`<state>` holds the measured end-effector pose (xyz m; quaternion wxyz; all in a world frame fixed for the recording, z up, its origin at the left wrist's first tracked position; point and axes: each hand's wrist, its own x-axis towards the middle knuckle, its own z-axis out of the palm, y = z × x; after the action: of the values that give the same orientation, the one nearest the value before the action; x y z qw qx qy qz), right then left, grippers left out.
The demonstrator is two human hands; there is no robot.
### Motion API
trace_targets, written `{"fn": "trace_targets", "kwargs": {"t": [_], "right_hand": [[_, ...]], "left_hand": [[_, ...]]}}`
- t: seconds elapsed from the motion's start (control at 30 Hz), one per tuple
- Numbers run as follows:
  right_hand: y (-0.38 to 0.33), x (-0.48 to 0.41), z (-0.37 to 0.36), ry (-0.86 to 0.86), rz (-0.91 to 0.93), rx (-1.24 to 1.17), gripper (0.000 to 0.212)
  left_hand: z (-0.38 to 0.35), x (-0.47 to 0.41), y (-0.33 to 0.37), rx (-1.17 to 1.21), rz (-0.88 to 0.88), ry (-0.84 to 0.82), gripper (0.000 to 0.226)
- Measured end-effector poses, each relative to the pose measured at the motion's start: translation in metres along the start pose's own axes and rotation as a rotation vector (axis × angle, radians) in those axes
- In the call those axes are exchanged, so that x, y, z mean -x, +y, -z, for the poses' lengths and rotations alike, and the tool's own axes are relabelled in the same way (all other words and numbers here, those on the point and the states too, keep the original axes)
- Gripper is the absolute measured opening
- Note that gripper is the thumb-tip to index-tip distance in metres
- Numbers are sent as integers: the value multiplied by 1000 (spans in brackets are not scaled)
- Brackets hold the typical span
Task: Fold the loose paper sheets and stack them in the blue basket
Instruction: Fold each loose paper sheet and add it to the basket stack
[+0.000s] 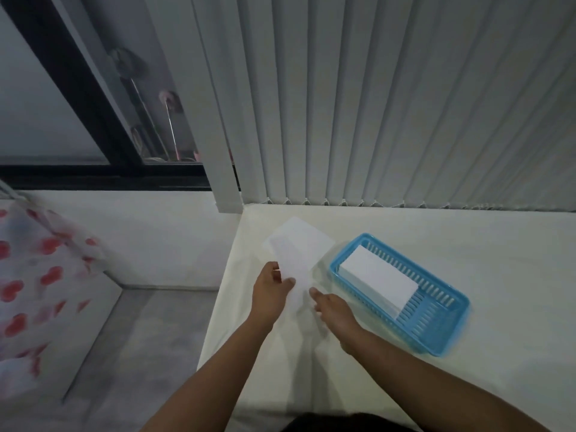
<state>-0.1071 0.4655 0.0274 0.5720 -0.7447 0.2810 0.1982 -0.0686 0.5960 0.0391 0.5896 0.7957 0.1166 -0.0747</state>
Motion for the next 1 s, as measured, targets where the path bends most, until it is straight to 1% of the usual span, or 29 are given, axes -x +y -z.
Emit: {"fn": "trace_targets", "kwargs": {"t": [0.07,0.13,0.2,0.23,0.33,0.4,0.43,0.5,0.6,0.7,0.77,0.83,0.9,1.0], "right_hand": [[-12,3,-1,-5,-75,-201,43],[-22,3,1,5,-116,-394,35],[-27,2,5,20,-104,-559,28],[-29,2,7,45,-67,-580,26],[-31,2,16,198,92,-432,17],[-31,4,24,305,181,-321,20],[-31,5,29,344,213,-293,23],[-27,6,39,392,241,-278,29],[-17,5,59,422,207,-344,32],[-7,2,82,451,156,-425,20],[-2,-1,94,443,102,-542,10],[1,-4,102,413,36,-631,10],[4,-8,108,416,9,-600,12],[9,-15,117,495,48,-475,28]], "left_hand": [[1,1,8,128,-7,-36,23],[0,0,15,228,-7,-79,30],[-3,-2,20,309,0,-115,32],[-4,-3,22,337,7,-121,30],[-12,-6,23,349,57,-95,17],[-19,-9,25,368,83,-80,8],[-23,-12,27,378,91,-76,7],[-32,-17,30,401,93,-80,14],[-50,-24,31,409,97,-95,12],[-74,-27,30,389,127,-103,13],[-91,-26,29,397,146,-108,15],[-106,-24,31,386,153,-106,17],[-117,-20,35,350,147,-101,17],[-126,-16,42,300,112,-98,14]]}}
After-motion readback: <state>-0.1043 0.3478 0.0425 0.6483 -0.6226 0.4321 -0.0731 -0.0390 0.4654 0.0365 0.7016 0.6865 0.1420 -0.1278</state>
